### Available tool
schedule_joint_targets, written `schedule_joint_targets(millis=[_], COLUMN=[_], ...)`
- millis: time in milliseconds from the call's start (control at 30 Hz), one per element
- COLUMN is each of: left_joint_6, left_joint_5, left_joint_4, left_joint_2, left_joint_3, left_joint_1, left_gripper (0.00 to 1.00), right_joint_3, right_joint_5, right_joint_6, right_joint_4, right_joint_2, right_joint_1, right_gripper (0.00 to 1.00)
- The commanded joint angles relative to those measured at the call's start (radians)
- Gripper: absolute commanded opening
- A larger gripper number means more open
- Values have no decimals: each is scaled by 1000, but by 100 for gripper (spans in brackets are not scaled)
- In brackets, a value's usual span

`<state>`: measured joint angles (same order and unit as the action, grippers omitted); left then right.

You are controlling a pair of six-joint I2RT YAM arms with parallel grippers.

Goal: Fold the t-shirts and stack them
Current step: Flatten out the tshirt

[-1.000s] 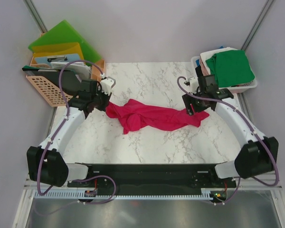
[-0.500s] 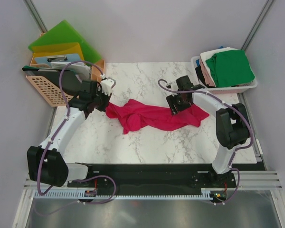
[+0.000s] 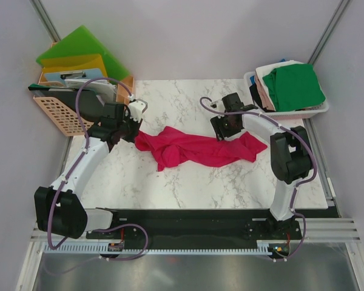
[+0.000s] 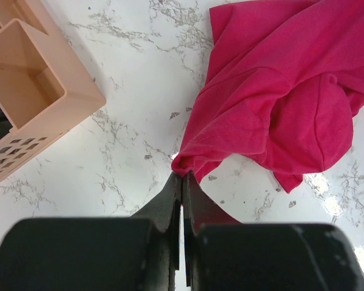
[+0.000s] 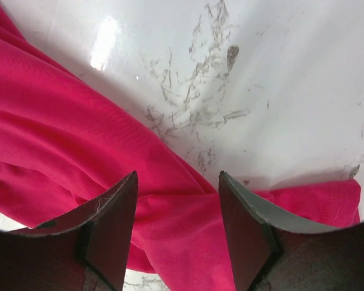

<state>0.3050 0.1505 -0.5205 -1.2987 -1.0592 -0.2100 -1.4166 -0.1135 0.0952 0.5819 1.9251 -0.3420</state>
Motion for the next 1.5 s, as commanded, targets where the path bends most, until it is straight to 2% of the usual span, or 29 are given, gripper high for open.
schedule_joint_targets(millis=[0,233,300,333,367,433,567,633,667,833,1000,1033,1067,1100,1133,1200,1233,1267,1467], left_joint_6=[28,14,11,11,13,16,19,16,16,34,40,37,33,25,19,13,11,11,13], left_joint_5=[-5,14,17,17,17,14,12,15,17,1,7,14,18,30,35,46,46,47,43], left_joint_4=[34,36,36,36,36,37,40,42,42,45,68,70,76,80,82,85,85,85,83], left_joint_2=[15,1,1,4,6,9,9,10,9,15,-13,-22,-27,-37,-40,-50,-57,-63,-65], left_joint_3=[-12,-21,-24,-22,-21,-22,-19,-18,-18,-7,1,-2,-4,-7,-13,-18,-27,-30,-48], left_joint_1=[-3,-3,-3,-3,-3,-3,-3,-3,-3,-3,-3,-3,-5,-3,-5,-5,-3,-5,-6], left_gripper=[2,2,2,2,2,2,2,2,2,2,2,2,2,2,2,2,2,2,2], right_joint_3=[33,94,111,116,125,133,148,153,156,186,183,177,171,169,169,168,163,156,186], right_joint_5=[32,67,64,60,58,55,54,61,64,77,-21,-70,-92,-121,-144,-118,-109,-80,-31], right_joint_6=[15,41,40,38,37,35,37,37,37,47,73,86,96,125,132,141,144,144,158], right_joint_4=[1,13,13,13,13,16,18,19,18,105,329,370,447,481,508,521,523,521,440], right_joint_2=[-75,-113,-113,-113,-113,-115,-120,-129,-135,-311,-535,-555,-572,-607,-624,-690,-702,-706,-603], right_joint_1=[1,3,3,3,3,5,4,1,3,6,5,5,5,5,6,8,8,6,20], right_gripper=[63,61,53,32,21,11,8,0,0,0,0,4,16,33,56,69,74,75,75])
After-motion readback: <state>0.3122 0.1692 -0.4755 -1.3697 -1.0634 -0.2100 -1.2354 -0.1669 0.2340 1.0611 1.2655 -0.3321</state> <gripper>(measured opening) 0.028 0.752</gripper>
